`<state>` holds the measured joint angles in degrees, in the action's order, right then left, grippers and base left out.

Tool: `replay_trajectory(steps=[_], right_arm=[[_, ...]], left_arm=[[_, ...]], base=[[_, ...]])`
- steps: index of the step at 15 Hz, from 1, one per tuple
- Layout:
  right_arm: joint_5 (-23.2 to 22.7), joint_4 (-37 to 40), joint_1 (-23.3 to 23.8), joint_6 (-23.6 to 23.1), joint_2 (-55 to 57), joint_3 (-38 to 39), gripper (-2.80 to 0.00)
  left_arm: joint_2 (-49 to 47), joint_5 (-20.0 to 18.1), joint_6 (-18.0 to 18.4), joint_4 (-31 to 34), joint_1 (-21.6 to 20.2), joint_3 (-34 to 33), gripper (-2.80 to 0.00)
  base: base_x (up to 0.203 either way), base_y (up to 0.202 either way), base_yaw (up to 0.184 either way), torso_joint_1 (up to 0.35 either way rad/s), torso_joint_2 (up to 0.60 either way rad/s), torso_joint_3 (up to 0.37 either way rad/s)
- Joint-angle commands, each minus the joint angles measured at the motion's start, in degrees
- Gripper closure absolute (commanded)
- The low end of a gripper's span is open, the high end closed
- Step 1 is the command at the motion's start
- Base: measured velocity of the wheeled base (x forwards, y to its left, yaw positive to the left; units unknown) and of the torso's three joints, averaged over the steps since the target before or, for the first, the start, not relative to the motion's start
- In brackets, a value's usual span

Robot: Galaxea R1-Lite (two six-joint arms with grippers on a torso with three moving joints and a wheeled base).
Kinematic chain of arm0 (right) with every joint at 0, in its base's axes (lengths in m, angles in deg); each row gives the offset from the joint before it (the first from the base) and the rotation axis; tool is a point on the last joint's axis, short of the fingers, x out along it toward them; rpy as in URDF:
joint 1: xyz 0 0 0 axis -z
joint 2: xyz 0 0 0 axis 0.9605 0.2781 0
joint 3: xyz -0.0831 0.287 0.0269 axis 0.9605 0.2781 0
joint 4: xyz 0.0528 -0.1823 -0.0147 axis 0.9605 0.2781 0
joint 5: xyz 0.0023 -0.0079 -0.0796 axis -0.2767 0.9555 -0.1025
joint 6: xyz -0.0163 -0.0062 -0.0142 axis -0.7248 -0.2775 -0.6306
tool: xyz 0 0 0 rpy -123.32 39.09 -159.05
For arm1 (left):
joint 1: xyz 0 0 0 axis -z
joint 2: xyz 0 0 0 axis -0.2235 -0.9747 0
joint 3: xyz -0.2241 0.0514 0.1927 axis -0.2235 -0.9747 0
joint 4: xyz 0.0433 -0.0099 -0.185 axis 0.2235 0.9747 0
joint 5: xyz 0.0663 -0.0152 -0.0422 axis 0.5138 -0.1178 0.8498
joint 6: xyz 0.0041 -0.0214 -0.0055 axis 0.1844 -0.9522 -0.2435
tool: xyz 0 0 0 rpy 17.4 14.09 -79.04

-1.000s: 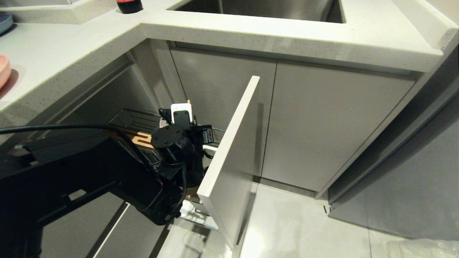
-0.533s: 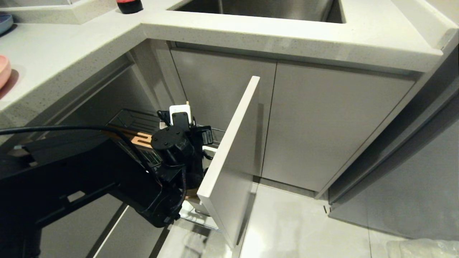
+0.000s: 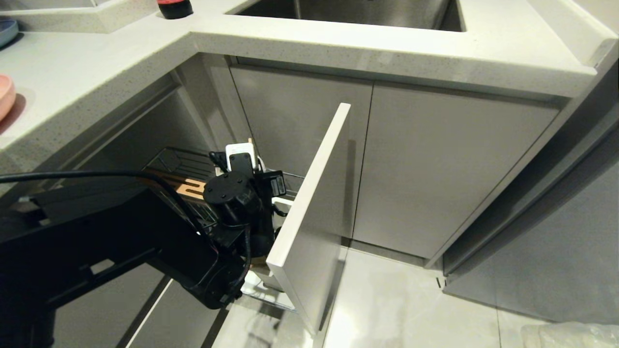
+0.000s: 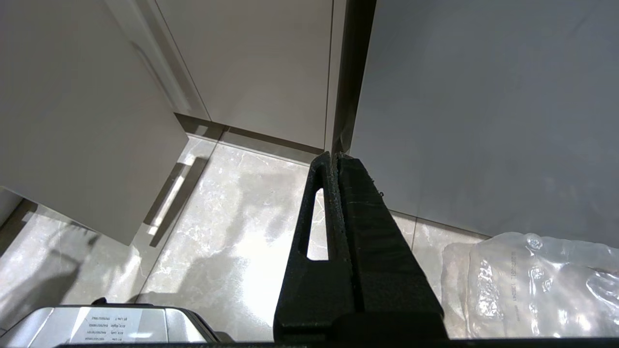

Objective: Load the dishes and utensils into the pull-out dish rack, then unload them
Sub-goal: Pick up the chopsticks and place it in the cupboard

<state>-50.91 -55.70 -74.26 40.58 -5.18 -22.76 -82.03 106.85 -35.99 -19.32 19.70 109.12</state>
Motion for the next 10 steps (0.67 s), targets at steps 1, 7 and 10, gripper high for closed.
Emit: replay_trajectory(steps=[1, 7, 10], right_arm=[[0.0, 0.0, 0.0, 0.0, 0.0, 0.0, 0.00], [0.0, 0.0, 0.0, 0.0, 0.0, 0.0, 0.00], [0.0, 0.0, 0.0, 0.0, 0.0, 0.0, 0.00]], left_arm=[[-0.6, 0.5, 0.1, -0.3, 0.0, -0.1, 0.00], [-0.5, 0.4, 0.1, -0.3, 0.0, 0.0, 0.00], [0.0, 0.4, 0.2, -0.3, 0.0, 0.2, -2.80]], base=[[0.000, 0.000, 0.000, 0.000, 0.00, 0.000], [0.000, 0.000, 0.000, 0.000, 0.00, 0.000], [0.000, 0.000, 0.000, 0.000, 0.00, 0.000]])
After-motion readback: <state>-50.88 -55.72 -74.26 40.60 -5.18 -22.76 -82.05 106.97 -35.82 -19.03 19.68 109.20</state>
